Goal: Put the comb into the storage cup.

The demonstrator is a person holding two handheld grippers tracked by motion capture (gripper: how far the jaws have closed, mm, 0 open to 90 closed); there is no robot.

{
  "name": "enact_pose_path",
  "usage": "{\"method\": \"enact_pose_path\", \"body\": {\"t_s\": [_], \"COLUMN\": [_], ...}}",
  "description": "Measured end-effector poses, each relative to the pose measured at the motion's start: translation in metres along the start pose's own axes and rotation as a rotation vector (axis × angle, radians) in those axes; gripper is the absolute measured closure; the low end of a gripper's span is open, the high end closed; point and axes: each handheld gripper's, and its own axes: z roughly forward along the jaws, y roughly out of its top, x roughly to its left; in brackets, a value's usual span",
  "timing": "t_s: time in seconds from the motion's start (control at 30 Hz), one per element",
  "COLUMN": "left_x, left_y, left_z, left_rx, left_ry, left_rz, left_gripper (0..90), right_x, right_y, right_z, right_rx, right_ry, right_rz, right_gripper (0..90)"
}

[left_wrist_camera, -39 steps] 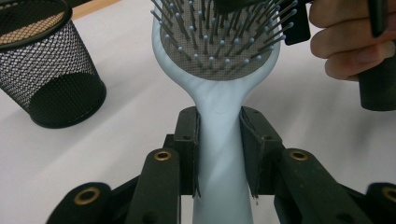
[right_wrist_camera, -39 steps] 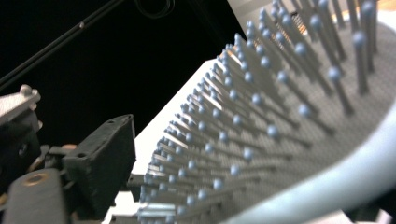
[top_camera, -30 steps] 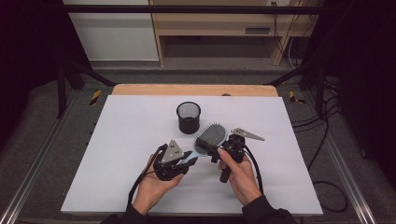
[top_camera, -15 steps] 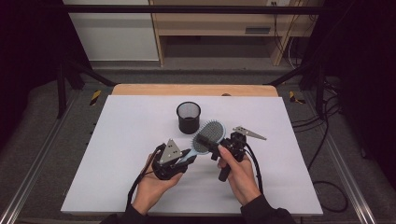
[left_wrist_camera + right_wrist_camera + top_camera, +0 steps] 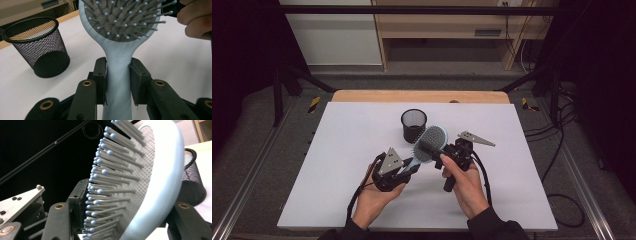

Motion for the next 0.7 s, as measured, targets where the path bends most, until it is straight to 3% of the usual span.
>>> {"method": "enact_pose_path", "body": {"t_s": [0.7], "left_x": [0.0055], "left_y": [-0.0049], "left_z": [0.0017], "left_rx": [0.003], "left_ry": [0.004], "left_rz": [-0.036], "left_gripper": [69.6], "right_x": [0.0098], "right_y": [0.0048], "right_z": [0.0098], "right_rx": [0.044], "right_ry": [0.0], "right_rz": [-0.056], "right_gripper": [48.2]}}
